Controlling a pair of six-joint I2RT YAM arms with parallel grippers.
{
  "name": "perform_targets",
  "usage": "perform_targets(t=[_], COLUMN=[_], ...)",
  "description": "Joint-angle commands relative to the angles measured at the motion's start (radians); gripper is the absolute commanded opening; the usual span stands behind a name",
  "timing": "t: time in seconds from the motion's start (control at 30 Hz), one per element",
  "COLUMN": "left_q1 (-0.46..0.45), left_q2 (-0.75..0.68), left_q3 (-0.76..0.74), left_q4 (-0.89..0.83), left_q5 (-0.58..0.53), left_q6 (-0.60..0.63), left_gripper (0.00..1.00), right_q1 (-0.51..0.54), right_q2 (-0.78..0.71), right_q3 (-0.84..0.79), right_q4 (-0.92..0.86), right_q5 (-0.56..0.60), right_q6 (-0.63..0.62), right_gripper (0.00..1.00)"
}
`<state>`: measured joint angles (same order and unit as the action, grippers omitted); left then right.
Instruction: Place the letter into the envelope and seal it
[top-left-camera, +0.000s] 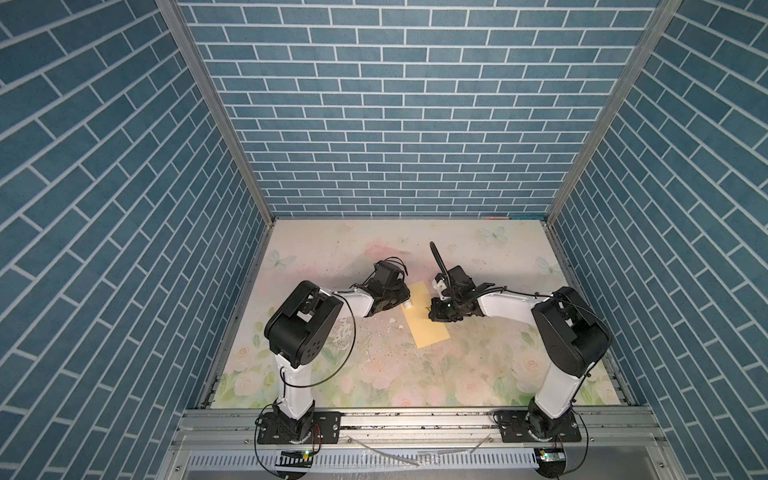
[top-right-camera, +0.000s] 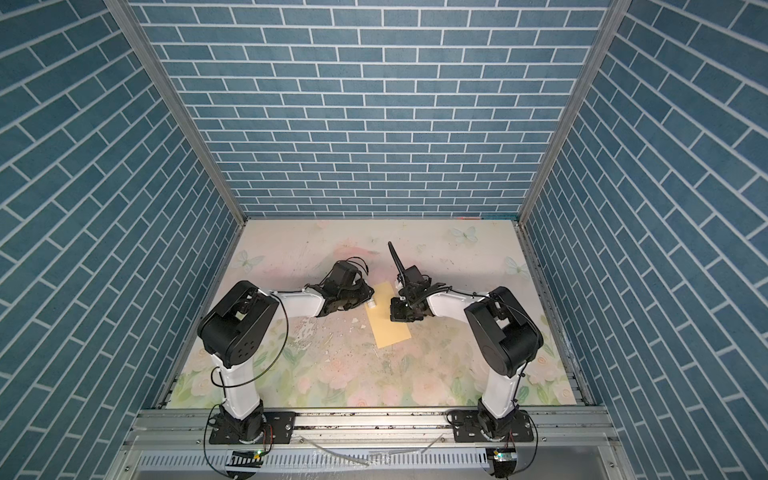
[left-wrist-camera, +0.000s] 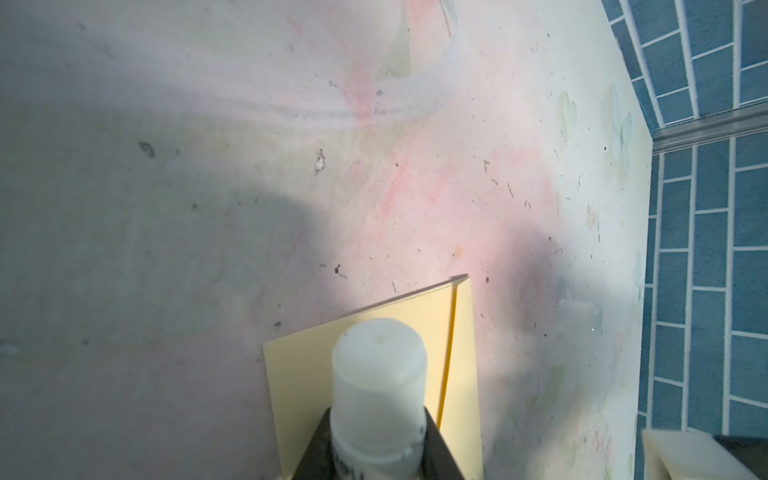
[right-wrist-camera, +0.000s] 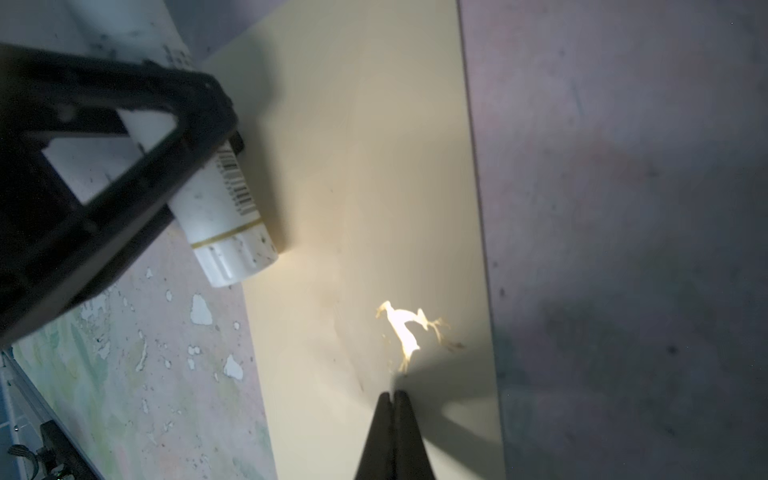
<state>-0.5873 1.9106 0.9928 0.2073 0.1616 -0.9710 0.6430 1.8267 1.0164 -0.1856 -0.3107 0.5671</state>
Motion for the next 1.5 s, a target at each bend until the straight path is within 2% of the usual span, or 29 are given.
perform_targets(t=[0.0,0.13,0.4,0.63,0.77,0.93,1.03,1.07,1.1,1.2,1.3,1.47], left_q1=[0.002,0.003,0.003,0.003,0.003,0.003,0.002,0.002,0.002,0.002,0.002,0.002], left_q2=[0.017,0.011,-0.014,-0.146,-0.248,-0.347,-0.389,-0.399,-0.406,-0.424,-0.441,-0.468], left_q3=[-0.014,-0.016,-0.004,0.005,0.016,0.024,0.02,0.018,0.02,0.016,0.005,-0.017], left_q4=[-0.094,-0.098,-0.112,-0.109,-0.105,-0.115,-0.103,-0.098,-0.093,-0.072,-0.05,0.002], left_q5=[-0.05,-0.054,-0.057,-0.073,-0.064,-0.035,-0.01,0.0,0.013,0.053,0.068,0.101], left_q6=[0.036,0.037,0.055,0.106,0.141,0.164,0.154,0.147,0.144,0.127,0.117,0.098], left_gripper=[0.0,0.0,0.0,0.0,0.0,0.0,0.0,0.0,0.0,0.0,0.0,0.0], right_q1=[0.003,0.017,0.017,0.017,0.015,0.008,0.006,0.004,0.005,0.001,0.001,-0.001], right_q2=[0.106,0.15,0.074,-0.147,-0.292,-0.442,-0.513,-0.529,-0.539,-0.548,-0.537,-0.526], right_q3=[0.064,0.119,0.079,0.126,0.088,0.011,-0.037,-0.047,-0.054,-0.065,-0.067,-0.068], right_q4=[-0.083,-0.104,-0.101,-0.021,0.029,0.039,0.065,0.073,0.082,0.114,0.138,0.183], right_q5=[0.028,0.014,0.027,0.033,0.061,0.1,0.098,0.088,0.075,0.007,-0.048,-0.128], right_q6=[-0.013,-0.019,-0.034,-0.068,-0.099,-0.145,-0.151,-0.15,-0.149,-0.131,-0.117,-0.093], right_gripper=[0.0,0.0,0.0,0.01,0.15,0.24,0.38,0.38,0.39,0.52,0.57,0.71])
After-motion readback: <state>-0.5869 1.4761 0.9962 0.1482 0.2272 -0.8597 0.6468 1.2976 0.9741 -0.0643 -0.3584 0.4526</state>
